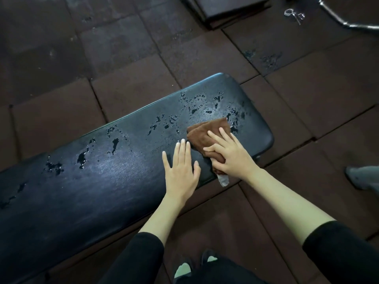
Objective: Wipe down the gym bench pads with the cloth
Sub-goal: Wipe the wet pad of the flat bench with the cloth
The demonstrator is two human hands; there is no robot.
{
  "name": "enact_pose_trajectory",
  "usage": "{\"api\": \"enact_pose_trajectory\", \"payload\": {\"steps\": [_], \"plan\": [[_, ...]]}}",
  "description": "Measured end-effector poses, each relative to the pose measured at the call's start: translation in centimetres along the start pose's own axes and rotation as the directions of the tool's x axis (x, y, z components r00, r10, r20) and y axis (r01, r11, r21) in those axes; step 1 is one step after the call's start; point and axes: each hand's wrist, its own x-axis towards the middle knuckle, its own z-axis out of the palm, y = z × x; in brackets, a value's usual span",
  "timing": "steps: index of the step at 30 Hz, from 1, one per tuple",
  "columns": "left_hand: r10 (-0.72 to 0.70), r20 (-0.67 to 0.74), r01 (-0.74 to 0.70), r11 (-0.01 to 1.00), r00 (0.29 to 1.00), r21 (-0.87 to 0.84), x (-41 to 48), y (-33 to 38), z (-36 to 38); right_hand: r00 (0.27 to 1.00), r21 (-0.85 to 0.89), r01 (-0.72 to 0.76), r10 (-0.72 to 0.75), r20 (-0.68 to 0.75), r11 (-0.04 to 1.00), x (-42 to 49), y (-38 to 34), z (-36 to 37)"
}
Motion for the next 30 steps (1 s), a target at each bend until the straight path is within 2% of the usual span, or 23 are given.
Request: {"api": "enact_pose_trajectory", "payload": {"steps": [5,10,14,17,19,21,23,25,28,29,30], "plan": [[0.052,-0.027,-0.052,0.998,0.998,-0.032,3.2,3.0,0.5,0.995,0.036,-0.093,0.094,-0.027,0.995,1.1,3.2,-2.6],[0.082,-0.044,-0.084,0.996,0.996,-0.031,5.6,5.1,1.1,0.953,0.101,-0.280,0.289,-0.092,0.955,2.7,5.4,-6.0],[0.091,-0.027,-0.092,0.996,0.995,-0.019,5.4,5.0,2.0,0.935,0.171,-0.213,0.251,-0.249,0.962,3.8,0.3,-9.9],[0.087,-0.015,-0.087,0.996,0.996,-0.008,5.1,5.0,2.2,0.913,0.155,-0.233,0.271,-0.305,0.960,3.4,-1.1,-10.2],[0.078,-0.013,-0.078,0.997,0.997,-0.010,5.2,5.1,2.1,0.913,0.195,-0.285,0.328,-0.242,0.938,2.6,-0.2,-8.4],[0.082,-0.014,-0.082,0.997,0.997,-0.010,5.2,5.1,2.1,0.921,0.148,-0.342,0.362,-0.145,0.928,0.2,2.5,-4.5],[0.090,-0.014,-0.090,0.996,0.996,-0.006,5.1,5.1,2.1,0.943,0.162,-0.319,0.330,-0.046,0.934,-1.8,2.7,-2.7],[0.093,-0.019,-0.094,0.996,0.995,-0.004,5.1,5.0,2.1,0.963,0.053,-0.257,0.260,-0.065,0.965,-2.6,1.8,-3.1],[0.089,-0.016,-0.089,0.996,0.996,-0.011,5.1,5.1,2.0,0.971,0.028,-0.228,0.229,-0.064,0.973,-3.7,3.1,-4.1],[0.086,-0.021,-0.086,0.996,0.996,-0.010,5.2,5.1,2.0,0.971,0.072,-0.216,0.222,-0.087,0.974,-3.7,3.1,-5.2],[0.084,-0.014,-0.084,0.996,0.996,-0.011,5.2,5.2,1.9,0.962,0.203,-0.207,0.236,-0.136,0.957,-3.4,3.6,-5.6]]}}
